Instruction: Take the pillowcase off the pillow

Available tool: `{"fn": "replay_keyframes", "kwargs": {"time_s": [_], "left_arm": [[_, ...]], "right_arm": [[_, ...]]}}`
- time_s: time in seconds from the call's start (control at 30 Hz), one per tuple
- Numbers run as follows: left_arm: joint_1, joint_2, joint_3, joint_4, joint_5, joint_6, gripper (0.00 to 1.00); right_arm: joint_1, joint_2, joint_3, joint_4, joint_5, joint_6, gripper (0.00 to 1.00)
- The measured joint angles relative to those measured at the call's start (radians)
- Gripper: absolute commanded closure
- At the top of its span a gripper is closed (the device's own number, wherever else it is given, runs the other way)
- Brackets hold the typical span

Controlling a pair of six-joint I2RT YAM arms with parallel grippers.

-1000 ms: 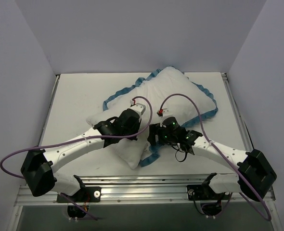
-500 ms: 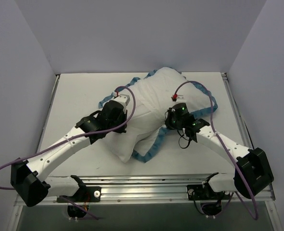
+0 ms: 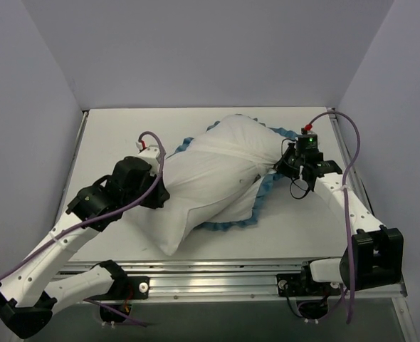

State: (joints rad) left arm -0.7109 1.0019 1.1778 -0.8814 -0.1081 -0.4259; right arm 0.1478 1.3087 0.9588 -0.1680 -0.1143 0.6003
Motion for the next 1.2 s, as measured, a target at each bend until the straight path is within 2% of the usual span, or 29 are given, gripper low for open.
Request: {"fn": "replay_keyframes", "kwargs": {"time_s": [0.07, 0.1, 0.13, 0.2, 0.23, 0.27, 0.3, 0.33, 0.4, 0.53, 0.67, 0.87, 1.03, 1.1, 1.13, 1.17, 1.2], "left_arm": [[0.001, -0.027, -0.009, -0.01, 0.024, -0.016, 0.98], [0.002, -0.039, -0.016, -0.014, 0.041, -0.025, 0.93], [0.006, -0.05, -0.026, -0.019, 0.063, -0.034, 0.6], [0.014, -0.068, -0.048, -0.024, 0.113, -0.042, 0.26], [0.02, -0.076, -0.057, -0.033, 0.138, -0.051, 0.07], [0.026, -0.08, -0.061, -0.047, 0.17, -0.057, 0.01], [0.029, -0.08, -0.061, -0.052, 0.193, -0.064, 0.05], [0.032, -0.075, -0.059, -0.052, 0.211, -0.071, 0.06], [0.033, -0.045, -0.034, -0.062, 0.235, -0.071, 0.06], [0.043, 0.076, 0.085, -0.053, 0.256, -0.063, 0.06], [0.095, 0.267, 0.24, -0.008, 0.259, -0.04, 0.06], [0.195, 0.579, 0.409, 0.053, 0.231, 0.004, 0.06], [0.236, 0.729, 0.435, 0.062, 0.208, 0.031, 0.06], [0.241, 0.739, 0.418, 0.074, 0.219, 0.037, 0.0], [0.241, 0.739, 0.407, 0.082, 0.23, 0.039, 0.07], [0.241, 0.737, 0.392, 0.097, 0.248, 0.037, 0.22], [0.241, 0.734, 0.369, 0.122, 0.266, 0.033, 0.33]], "right_arm": [[-0.012, 0.0, 0.0, -0.015, -0.035, 0.01, 1.0], [-0.015, 0.0, -0.002, -0.015, -0.056, 0.01, 0.95], [-0.018, -0.002, -0.005, -0.012, -0.077, 0.008, 0.83], [-0.023, -0.014, -0.023, 0.005, -0.102, 0.003, 0.71], [-0.028, -0.026, -0.034, 0.009, -0.104, -0.005, 0.56], [-0.032, -0.043, -0.044, 0.008, -0.103, -0.011, 0.5], [-0.032, -0.065, -0.051, 0.005, -0.102, -0.025, 0.44], [-0.032, -0.083, -0.051, -0.001, -0.102, -0.038, 0.34], [-0.026, -0.148, -0.051, -0.008, -0.1, -0.068, 0.25], [0.007, -0.265, -0.026, -0.051, -0.1, -0.136, 0.16], [0.049, -0.317, 0.023, -0.082, -0.101, -0.2, 0.13], [0.083, -0.313, 0.041, -0.1, -0.116, -0.262, 0.12], [0.106, -0.305, 0.043, -0.097, -0.142, -0.28, 0.11], [0.122, -0.286, 0.05, -0.09, -0.151, -0.289, 0.11], [0.129, -0.269, 0.06, -0.086, -0.154, -0.291, 0.11], [0.137, -0.247, 0.071, -0.079, -0.157, -0.294, 0.11], [0.145, -0.222, 0.085, -0.073, -0.157, -0.296, 0.12]]}}
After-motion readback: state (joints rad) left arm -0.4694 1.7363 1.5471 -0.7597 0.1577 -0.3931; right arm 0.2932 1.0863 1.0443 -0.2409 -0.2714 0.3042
